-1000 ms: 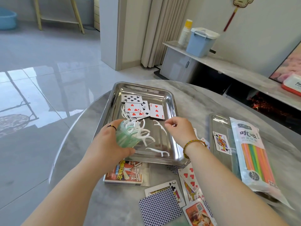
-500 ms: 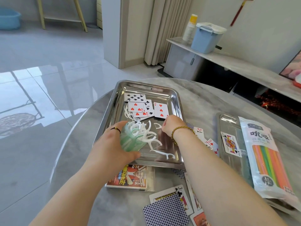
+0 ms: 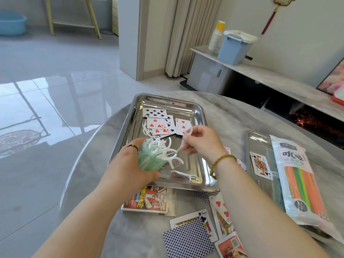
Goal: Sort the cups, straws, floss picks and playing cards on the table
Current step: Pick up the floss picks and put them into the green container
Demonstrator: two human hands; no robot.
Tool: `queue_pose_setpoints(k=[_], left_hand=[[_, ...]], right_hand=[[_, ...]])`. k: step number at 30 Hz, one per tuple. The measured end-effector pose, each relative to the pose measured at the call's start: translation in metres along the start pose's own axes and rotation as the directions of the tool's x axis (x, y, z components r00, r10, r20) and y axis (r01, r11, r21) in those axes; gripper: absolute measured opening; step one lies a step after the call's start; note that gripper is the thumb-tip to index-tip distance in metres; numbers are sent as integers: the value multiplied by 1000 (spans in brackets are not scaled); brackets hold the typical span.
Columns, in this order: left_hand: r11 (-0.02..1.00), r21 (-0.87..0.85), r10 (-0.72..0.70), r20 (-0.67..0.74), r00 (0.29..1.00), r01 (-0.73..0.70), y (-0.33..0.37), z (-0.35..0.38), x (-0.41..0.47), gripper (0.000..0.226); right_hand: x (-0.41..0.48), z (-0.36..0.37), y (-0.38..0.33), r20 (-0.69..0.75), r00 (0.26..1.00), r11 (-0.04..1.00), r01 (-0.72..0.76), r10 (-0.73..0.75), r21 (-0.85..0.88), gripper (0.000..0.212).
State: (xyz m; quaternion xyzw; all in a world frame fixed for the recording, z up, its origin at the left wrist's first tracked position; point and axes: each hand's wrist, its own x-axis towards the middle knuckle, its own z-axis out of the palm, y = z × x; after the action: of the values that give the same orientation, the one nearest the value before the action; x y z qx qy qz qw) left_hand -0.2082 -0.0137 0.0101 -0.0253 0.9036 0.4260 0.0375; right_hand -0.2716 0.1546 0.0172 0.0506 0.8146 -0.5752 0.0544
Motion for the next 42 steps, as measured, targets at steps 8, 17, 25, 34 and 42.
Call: queue_pose_setpoints(k=[8, 17, 25, 34, 42], left_hand=[[1000, 24, 20, 0, 1000, -20, -2, 1, -2, 78], [998, 22, 63, -21, 998, -62, -2, 3, 0, 75], [998, -12, 60, -36, 998, -60, -2, 2, 0, 75], [999, -39, 33, -44, 999, -34, 0, -1, -2, 78], [999, -48, 17, -43, 999, -19, -2, -1, -1, 79]], right_hand=[[-54, -2, -44, -51, 978, 967, 209, -204, 146, 20], [-53, 29, -33, 30, 988, 988, 153, -153, -4, 25], [-45, 29, -26, 19, 969, 966, 247, -246, -79, 11], [-21, -3, 23, 58, 993, 769, -43, 103, -638, 9], [-12, 6, 35, 127, 963, 471, -1, 238, -882, 22]])
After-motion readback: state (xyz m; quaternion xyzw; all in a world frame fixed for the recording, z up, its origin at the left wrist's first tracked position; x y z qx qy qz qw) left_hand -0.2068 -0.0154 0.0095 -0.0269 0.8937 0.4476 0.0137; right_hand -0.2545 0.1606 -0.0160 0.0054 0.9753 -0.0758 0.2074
